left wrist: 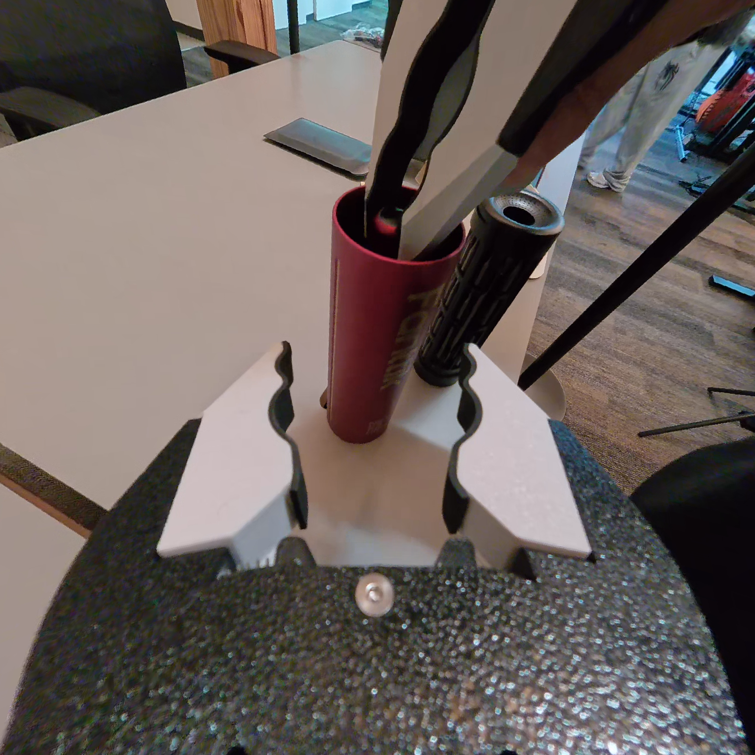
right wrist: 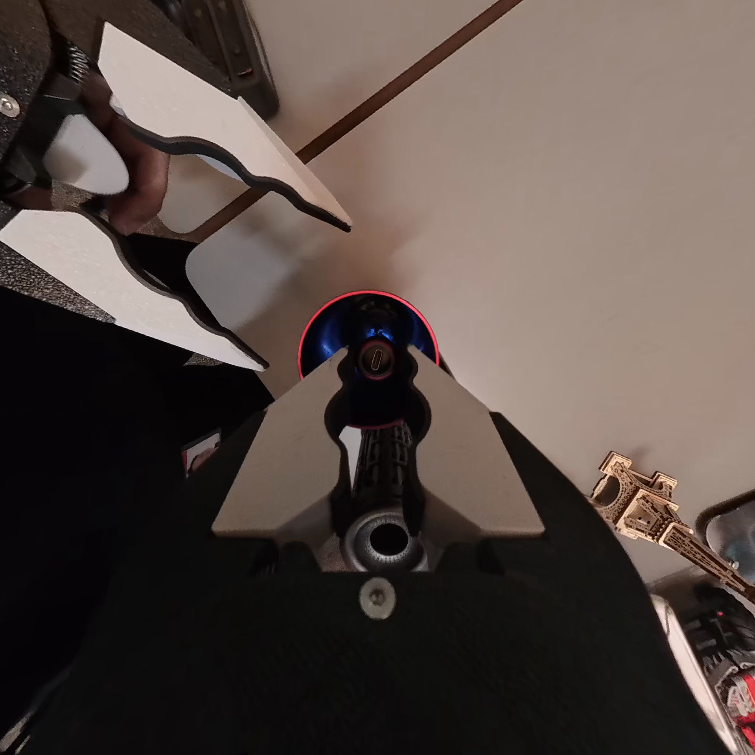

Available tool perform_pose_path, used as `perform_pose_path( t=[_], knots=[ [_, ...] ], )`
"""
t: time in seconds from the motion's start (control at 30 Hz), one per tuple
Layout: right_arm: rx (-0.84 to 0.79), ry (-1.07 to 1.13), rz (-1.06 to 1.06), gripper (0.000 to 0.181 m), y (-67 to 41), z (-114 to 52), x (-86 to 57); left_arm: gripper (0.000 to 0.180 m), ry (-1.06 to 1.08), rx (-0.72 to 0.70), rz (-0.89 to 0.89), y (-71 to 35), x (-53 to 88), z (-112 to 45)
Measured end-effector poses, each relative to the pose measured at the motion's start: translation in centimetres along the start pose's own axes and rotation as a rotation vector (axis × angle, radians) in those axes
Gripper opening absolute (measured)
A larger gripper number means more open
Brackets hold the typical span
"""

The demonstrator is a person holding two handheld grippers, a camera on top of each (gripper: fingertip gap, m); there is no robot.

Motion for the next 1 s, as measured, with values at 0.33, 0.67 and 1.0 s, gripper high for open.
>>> perform_pose_path(
  t=[0.33, 0.67, 1.0],
  knots=[
    [-0.088, 0.01, -0.016, 0.019, 0.1, 0.7, 0.1, 0.078, 0.003, -0.004, -0.006, -0.1, -0.1, 0.2],
    [-0.158, 0.018, -0.033, 0.02, -0.1, 0.5, 0.1, 0.076, 0.006, -0.008, -0.004, 0.0, -0.3, 0.4],
    [-0.207, 0.025, -0.048, 0.019, -0.3, 1.1, -0.2, 0.074, 0.005, -0.016, 0.001, -0.1, -0.3, 0.4]
  ],
)
Point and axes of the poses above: each gripper's, where its closed fingertips meet, z back along the fingers, y out of its underside, x = y × z across the jaws, the point moved 9 cm from there along z, back along the fingers, and after that the axes turned 4 degrees about y, right-handed, at the moved point
